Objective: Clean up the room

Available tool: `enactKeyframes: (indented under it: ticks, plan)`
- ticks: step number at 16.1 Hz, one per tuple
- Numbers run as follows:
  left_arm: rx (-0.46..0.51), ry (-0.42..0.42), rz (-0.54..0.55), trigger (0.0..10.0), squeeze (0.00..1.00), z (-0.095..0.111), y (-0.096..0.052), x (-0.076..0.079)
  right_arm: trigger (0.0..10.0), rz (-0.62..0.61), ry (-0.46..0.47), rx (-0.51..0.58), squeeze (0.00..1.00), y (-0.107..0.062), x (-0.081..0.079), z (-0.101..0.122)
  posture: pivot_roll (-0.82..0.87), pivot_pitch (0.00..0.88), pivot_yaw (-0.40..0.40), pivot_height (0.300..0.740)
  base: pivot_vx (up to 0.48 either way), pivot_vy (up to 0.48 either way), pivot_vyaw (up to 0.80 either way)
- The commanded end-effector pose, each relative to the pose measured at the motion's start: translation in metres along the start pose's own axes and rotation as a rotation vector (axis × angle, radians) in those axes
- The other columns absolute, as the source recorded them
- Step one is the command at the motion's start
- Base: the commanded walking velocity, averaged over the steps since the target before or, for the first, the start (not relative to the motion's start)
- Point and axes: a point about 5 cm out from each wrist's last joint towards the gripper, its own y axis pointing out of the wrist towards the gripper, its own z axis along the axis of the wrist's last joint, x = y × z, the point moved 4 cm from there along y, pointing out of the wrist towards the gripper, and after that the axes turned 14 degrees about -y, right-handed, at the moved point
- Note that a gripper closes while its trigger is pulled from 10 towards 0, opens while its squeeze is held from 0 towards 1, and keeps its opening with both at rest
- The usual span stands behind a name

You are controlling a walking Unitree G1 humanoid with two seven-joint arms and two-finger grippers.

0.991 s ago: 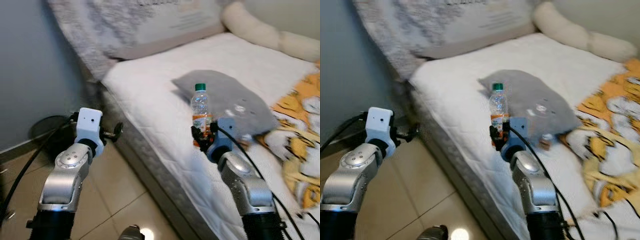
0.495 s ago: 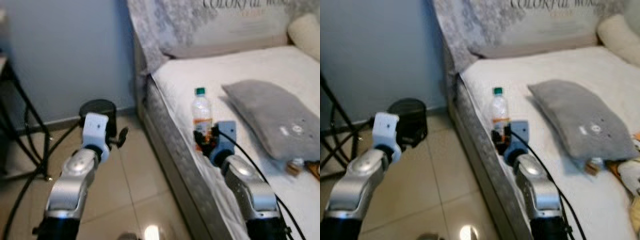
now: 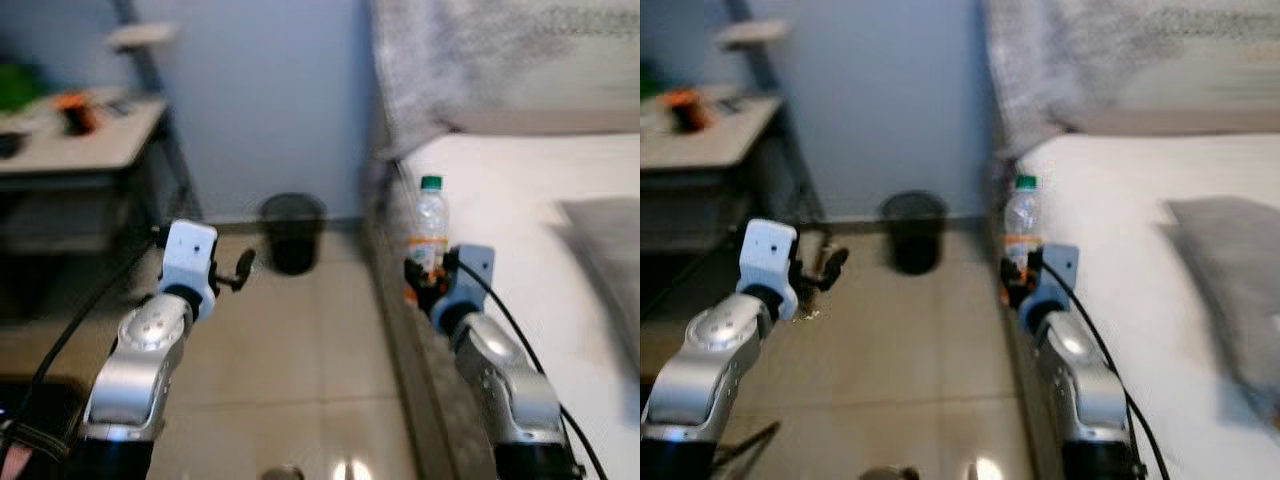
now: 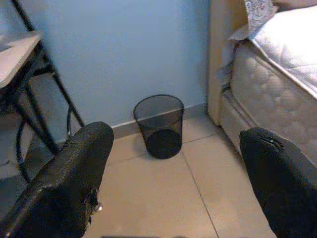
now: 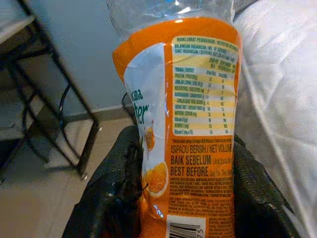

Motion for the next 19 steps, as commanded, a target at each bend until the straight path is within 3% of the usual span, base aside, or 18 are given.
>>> enactKeyframes:
  ticks: [1,7,9,13,19]
  plan:
    - [0.003,-0.002,-0.011,10.0,0.0,0.002,-0.001,0.002,10.0,0.007,-0.025,0.014,0.0,0.0,-0.003,0.006,0.06,0.0,0.007,0.74,0.0,0.0,0.0]
    - [0.015,-0.014,-0.002,10.0,0.0,0.004,-0.003,-0.001,10.0,0.032,-0.019,0.02,0.0,0.004,-0.011,0.008,0.07,0.0,-0.003,0.74,0.0,0.0,0.0]
    - [0.016,-0.013,0.002,10.0,0.0,0.004,-0.004,-0.002,10.0,0.016,-0.043,-0.001,0.0,0.008,-0.009,0.005,0.09,0.0,-0.017,0.74,0.249,0.0,0.0]
    - [0.014,-0.011,0.008,10.0,0.0,0.004,-0.007,-0.005,10.0,0.044,0.009,-0.009,0.0,0.01,-0.015,0.006,0.1,0.0,-0.023,0.74,0.253,0.0,0.0]
    - [0.014,-0.015,0.013,10.0,0.0,0.004,-0.007,-0.007,10.0,0.048,-0.044,0.012,0.0,0.014,-0.018,0.009,0.1,0.0,-0.022,0.74,0.279,0.0,0.0]
